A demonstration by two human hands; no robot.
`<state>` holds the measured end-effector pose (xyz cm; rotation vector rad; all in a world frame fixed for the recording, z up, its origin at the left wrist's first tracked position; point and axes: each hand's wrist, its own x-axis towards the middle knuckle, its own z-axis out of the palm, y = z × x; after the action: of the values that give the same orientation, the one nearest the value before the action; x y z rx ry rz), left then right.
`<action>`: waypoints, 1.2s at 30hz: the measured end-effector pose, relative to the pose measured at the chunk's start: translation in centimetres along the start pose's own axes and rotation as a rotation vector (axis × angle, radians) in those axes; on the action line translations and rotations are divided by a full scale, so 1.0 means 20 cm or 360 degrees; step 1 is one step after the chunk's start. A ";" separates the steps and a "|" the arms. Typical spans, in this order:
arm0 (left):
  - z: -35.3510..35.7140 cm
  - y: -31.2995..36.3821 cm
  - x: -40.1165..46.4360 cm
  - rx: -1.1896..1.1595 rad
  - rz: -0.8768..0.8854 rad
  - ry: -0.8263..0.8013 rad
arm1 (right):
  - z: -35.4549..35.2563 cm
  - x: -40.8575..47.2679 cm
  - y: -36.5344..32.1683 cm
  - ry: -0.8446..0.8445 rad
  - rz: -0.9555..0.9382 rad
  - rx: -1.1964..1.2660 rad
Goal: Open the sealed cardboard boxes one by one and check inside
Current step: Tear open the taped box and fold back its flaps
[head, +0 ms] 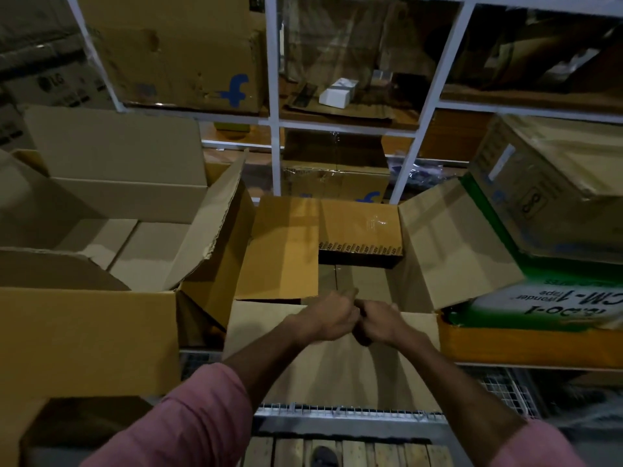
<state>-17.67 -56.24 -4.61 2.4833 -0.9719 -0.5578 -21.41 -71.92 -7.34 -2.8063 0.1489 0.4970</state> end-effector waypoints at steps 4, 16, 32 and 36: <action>0.05 -0.08 0.03 0.0258 -0.0178 -0.0036 | -0.04 0.04 -0.05 -0.0060 0.0017 0.0073; -0.19 -0.50 -0.04 0.0705 -0.0679 0.0440 | -0.03 0.22 -0.16 0.0065 -0.0044 0.0197; -0.10 -0.59 0.00 0.0745 -0.0683 0.0436 | -0.01 0.49 -0.17 0.0051 -0.0036 0.0139; -0.12 -0.59 0.07 0.0669 -0.0640 0.0411 | 0.01 0.63 -0.16 -0.0059 -0.0009 0.0150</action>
<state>-9.09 -48.83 -8.84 3.0588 -0.5297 -0.1426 -9.18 -69.49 -11.17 -2.7033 0.1528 0.5266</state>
